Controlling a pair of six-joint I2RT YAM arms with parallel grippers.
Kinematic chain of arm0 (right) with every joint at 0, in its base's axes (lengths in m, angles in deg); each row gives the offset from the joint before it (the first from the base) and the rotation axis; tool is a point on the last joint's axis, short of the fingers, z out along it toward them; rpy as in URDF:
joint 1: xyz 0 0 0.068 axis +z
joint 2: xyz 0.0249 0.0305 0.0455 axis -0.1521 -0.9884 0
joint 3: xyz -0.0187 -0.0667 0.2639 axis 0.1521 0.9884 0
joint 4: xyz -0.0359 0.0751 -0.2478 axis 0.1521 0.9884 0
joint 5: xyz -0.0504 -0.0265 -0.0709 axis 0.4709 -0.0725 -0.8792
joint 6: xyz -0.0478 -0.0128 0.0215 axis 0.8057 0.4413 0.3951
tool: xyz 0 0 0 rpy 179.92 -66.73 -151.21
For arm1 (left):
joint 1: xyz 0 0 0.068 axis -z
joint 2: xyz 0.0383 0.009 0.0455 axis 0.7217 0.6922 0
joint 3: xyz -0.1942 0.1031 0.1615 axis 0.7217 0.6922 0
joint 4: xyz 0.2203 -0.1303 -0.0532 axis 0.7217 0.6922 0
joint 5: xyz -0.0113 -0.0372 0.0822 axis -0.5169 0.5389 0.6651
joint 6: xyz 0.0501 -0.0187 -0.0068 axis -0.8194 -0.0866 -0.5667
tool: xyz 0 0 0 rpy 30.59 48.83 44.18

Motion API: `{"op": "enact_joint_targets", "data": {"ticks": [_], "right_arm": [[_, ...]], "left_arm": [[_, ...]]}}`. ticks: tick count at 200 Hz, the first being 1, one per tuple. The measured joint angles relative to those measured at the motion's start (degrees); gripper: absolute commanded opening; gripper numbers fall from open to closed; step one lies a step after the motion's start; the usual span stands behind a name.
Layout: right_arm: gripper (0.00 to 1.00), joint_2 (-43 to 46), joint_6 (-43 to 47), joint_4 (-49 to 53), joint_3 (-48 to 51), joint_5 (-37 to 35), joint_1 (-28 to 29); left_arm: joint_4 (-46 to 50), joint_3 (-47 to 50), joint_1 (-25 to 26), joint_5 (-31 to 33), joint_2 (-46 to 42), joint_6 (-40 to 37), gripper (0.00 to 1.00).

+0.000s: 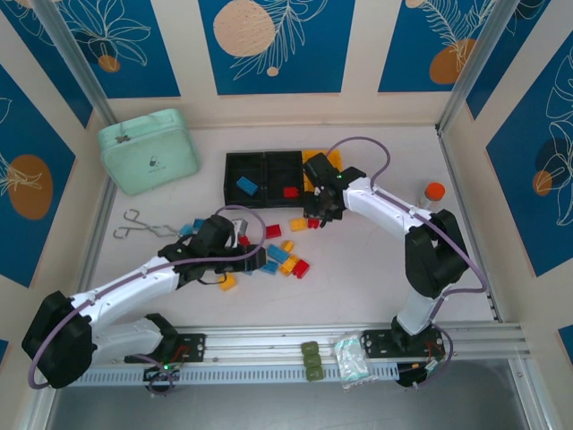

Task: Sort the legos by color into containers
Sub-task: Pick up the lego from the center of the table, then place the lego in the container.

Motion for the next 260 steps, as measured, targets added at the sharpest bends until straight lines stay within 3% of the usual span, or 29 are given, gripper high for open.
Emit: {"op": "enact_joint_targets", "data": {"ticks": [48, 162, 221, 260], "right_arm": [[0.23, -4.55, 2.51, 1.18, -13.20, 0.07, 0.59], [0.24, -32.96, 4.94, 7.56, -46.53, 1.11, 0.39], [0.27, -38.75, 4.90, 10.21, -50.38, 1.75, -0.09], [0.42, -39.67, 4.55, 10.47, -50.38, 1.95, -0.22]], "left_arm": [[0.46, 0.35, 0.00, 1.75, -2.19, 0.50, 0.66], [4.37, 1.86, 0.00, 4.72, -8.17, 1.64, 0.66], [4.37, 2.56, 0.00, 4.96, -8.15, 1.64, 0.66], [4.35, 2.93, 0.00, 4.96, -8.15, 1.68, 0.66]]}}
